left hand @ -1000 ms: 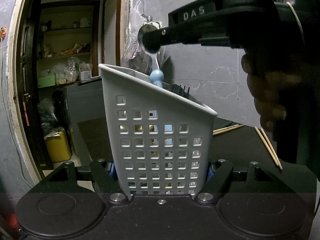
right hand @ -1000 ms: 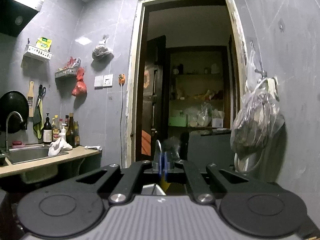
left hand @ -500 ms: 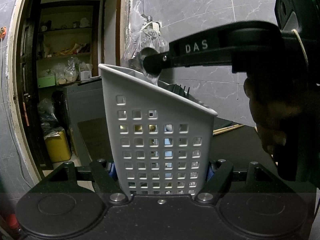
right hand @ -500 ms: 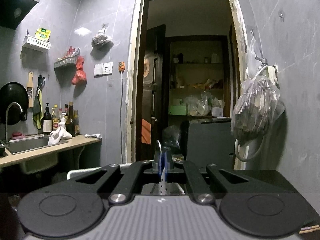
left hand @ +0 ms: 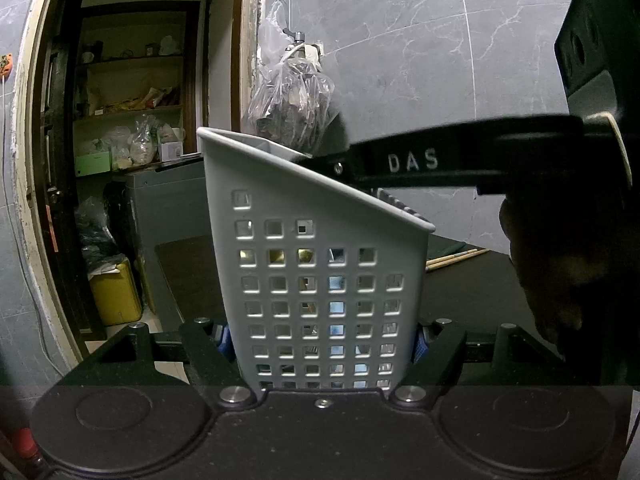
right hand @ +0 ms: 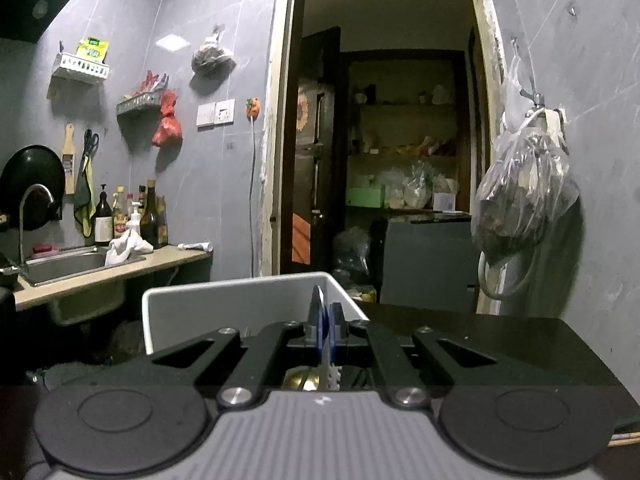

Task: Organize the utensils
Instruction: 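Move the open right tool back over the remaining silver spoon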

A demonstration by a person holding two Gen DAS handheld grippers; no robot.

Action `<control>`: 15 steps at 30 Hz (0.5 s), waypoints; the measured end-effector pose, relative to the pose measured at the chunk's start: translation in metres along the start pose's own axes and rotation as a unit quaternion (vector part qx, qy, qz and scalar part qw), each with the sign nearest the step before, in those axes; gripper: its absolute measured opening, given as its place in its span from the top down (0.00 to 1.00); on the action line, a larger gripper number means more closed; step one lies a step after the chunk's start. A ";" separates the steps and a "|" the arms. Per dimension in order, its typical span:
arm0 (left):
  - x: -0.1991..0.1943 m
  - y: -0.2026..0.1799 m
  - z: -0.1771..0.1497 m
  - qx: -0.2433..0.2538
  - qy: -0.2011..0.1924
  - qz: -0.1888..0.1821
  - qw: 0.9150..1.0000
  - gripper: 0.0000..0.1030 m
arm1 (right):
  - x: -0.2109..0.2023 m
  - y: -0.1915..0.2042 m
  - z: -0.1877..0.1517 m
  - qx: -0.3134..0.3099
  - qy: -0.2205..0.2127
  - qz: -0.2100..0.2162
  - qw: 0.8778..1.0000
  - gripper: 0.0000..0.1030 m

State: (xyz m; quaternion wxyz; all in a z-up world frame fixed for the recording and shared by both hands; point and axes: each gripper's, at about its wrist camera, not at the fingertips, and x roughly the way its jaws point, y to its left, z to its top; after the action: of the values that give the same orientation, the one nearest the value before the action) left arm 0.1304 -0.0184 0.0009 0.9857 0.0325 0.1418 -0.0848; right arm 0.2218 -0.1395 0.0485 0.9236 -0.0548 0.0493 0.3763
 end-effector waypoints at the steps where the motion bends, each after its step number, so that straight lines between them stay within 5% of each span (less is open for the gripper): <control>1: 0.000 0.000 0.000 0.000 0.000 0.000 1.000 0.26 | 0.000 -0.001 -0.001 0.001 0.003 0.000 1.000 0.96; 10: 0.000 -0.001 0.001 0.000 0.000 0.000 1.000 0.26 | -0.004 -0.002 -0.003 0.001 0.001 0.002 1.000 0.93; 15: 0.000 -0.001 0.000 0.000 0.000 0.000 1.000 0.26 | -0.016 -0.008 0.004 0.001 -0.027 0.000 1.000 0.68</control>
State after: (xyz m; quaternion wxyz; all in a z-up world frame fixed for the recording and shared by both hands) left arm 0.1301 -0.0192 0.0014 0.9857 0.0323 0.1417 -0.0852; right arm 0.2159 -0.1557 0.0554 0.9248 -0.0435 0.0251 0.3772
